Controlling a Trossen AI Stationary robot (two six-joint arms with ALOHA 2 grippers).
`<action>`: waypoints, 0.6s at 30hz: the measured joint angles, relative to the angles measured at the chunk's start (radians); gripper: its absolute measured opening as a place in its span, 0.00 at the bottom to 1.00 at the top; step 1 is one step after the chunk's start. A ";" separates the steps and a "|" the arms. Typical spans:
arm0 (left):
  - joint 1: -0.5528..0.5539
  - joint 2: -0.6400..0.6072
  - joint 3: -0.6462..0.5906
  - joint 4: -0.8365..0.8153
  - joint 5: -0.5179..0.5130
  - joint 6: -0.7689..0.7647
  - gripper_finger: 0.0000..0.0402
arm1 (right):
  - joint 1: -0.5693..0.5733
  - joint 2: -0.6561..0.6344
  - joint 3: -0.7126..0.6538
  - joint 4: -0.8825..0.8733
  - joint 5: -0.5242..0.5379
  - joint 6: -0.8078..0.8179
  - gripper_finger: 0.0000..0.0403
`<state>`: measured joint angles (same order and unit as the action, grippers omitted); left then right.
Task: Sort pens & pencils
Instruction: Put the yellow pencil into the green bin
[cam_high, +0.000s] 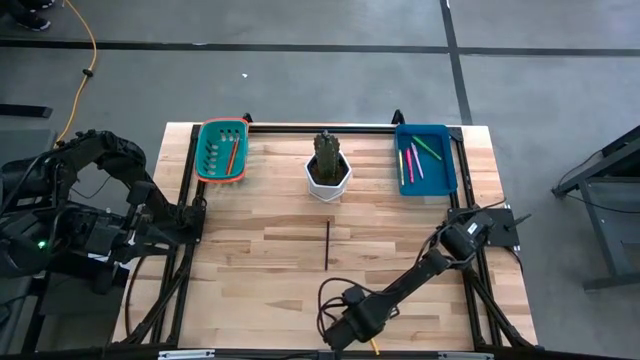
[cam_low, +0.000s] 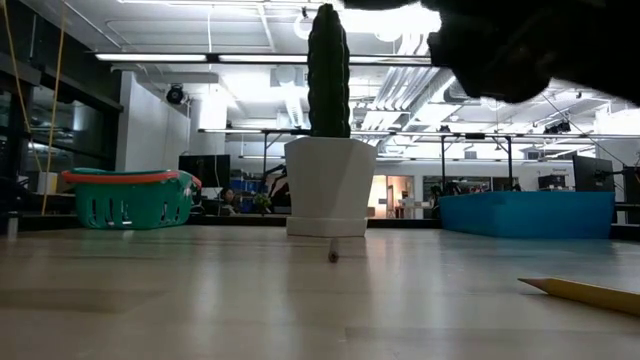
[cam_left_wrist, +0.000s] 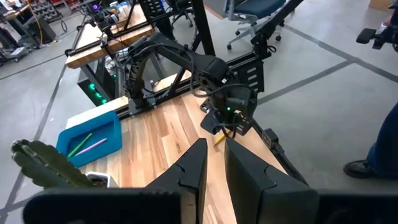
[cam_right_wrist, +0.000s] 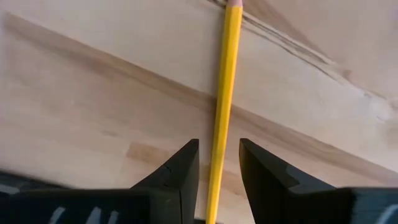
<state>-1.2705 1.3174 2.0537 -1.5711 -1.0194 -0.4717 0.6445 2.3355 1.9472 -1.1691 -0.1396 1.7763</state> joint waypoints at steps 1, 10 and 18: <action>0.000 0.000 0.000 0.000 0.001 0.000 0.12 | 0.002 -0.010 0.000 -0.003 0.006 0.002 0.26; 0.000 0.000 0.000 0.000 0.006 0.005 0.12 | 0.011 -0.154 0.000 -0.073 0.063 -0.004 0.26; 0.000 0.000 0.000 0.000 0.011 0.006 0.12 | 0.093 -0.437 0.000 -0.200 0.409 0.051 0.26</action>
<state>-1.2701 1.3174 2.0537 -1.5711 -1.0088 -0.4660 0.7378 1.8982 1.9472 -1.3693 0.2699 1.8275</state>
